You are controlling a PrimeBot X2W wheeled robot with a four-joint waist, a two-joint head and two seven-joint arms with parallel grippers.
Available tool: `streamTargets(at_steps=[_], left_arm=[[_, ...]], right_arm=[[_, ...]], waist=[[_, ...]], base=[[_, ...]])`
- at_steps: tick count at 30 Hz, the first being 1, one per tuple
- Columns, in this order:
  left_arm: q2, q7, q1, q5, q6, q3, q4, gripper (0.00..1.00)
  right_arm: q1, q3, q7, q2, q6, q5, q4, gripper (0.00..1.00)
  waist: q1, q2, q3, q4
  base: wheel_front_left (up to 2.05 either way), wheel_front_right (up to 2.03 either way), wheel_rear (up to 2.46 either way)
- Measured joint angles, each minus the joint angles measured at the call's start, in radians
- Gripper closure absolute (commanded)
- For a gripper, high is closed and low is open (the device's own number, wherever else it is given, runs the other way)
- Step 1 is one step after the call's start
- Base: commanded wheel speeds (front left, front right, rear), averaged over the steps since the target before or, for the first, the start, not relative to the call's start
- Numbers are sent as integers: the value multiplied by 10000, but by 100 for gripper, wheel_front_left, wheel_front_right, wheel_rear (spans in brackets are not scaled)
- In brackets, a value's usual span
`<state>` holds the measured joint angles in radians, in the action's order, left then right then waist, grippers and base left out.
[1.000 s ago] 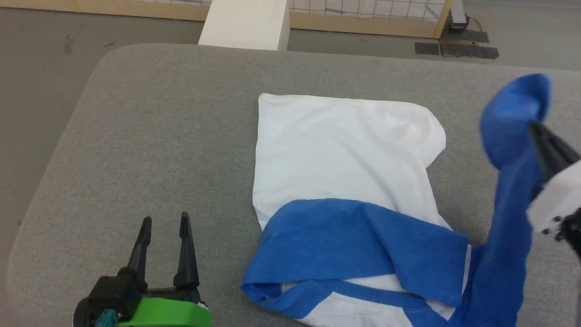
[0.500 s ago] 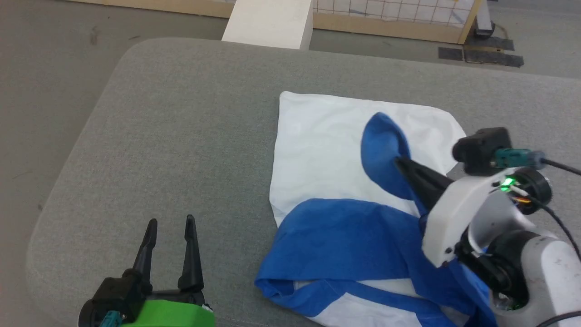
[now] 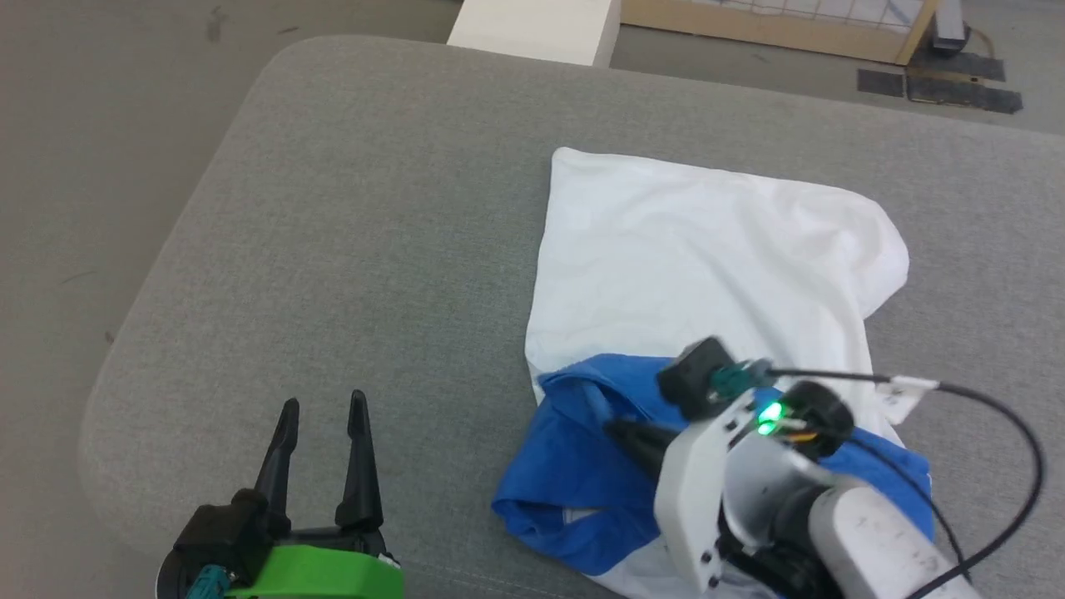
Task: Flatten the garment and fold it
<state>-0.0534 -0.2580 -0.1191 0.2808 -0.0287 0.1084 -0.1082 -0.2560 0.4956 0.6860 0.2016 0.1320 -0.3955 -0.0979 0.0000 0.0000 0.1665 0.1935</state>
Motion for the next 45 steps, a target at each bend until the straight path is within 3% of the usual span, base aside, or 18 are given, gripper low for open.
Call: streamTargets(at_steps=[10, 11, 12, 13, 14, 15, 24, 33, 38, 39, 43, 45], left_arm=[[0, 0, 81, 109, -75, 50, 40, 0], [0, 0, 107, 111, -75, 65, 50, 0], [0, 0, 140, 111, -75, 77, 63, 0], [0, 0, 164, 111, -75, 79, 73, 0], [0, 0, 177, 111, -75, 77, 79, 0], [0, 0, 179, 111, -75, 77, 84, 0], [0, 0, 174, 44, -71, 23, 128, 0], [2, -2, 172, -163, 19, -132, 6, 0], [2, 0, 174, -276, 130, -196, -71, 0], [2, 0, 173, -420, 186, -257, -105, 0], [2, -2, 170, -543, 288, -309, -288, 0], [4, 0, 162, -617, 307, -345, -395, 0]], right_arm=[[-52, 926, -564, -13, 0, -121, 1755, 100], [-111, 961, -665, -54, 0, -119, 1977, 93], [-189, 972, -800, -105, 0, -115, 2180, 71], [-262, 911, -997, -201, 0, -115, 2370, 57], [-333, 872, -1164, -284, 0, -100, 2500, 15], [-422, 884, -1321, -343, 0, -71, 2631, 0], [-623, 332, -1873, -512, 0, -489, 2378, 0], [377, -2750, -2631, -652, 0, -274, 190, 0], [1104, -4619, -3889, -1062, 0, 803, -924, 0], [1726, -5384, -4775, -1312, 0, 1202, -1256, 0], [2524, -6408, -6380, -1478, 0, 1900, -1310, 0], [2924, -6778, -7227, -1476, 0, 1682, -1007, 0]], waist=[[0, 0, 111, 115], [0, -1, 109, 114], [0, 0, 108, 114], [0, 0, 106, 104], [0, 0, 103, 91], [0, 0, 101, 72], [0, 0, 35, -233], [0, 0, 30, -780], [0, 0, 92, -1089], [0, 0, 129, -1274], [0, 0, 148, -1504], [0, 0, 138, -1595]], base=[[0, 0, 0], [0, 0, 0], [0, 0, 0], [0, 0, 0], [0, 0, 0], [0, 0, 0], [0, 0, 0], [0, 0, 0], [0, 0, 0], [0, 0, 0], [0, 0, 0], [0, 0, 0]])
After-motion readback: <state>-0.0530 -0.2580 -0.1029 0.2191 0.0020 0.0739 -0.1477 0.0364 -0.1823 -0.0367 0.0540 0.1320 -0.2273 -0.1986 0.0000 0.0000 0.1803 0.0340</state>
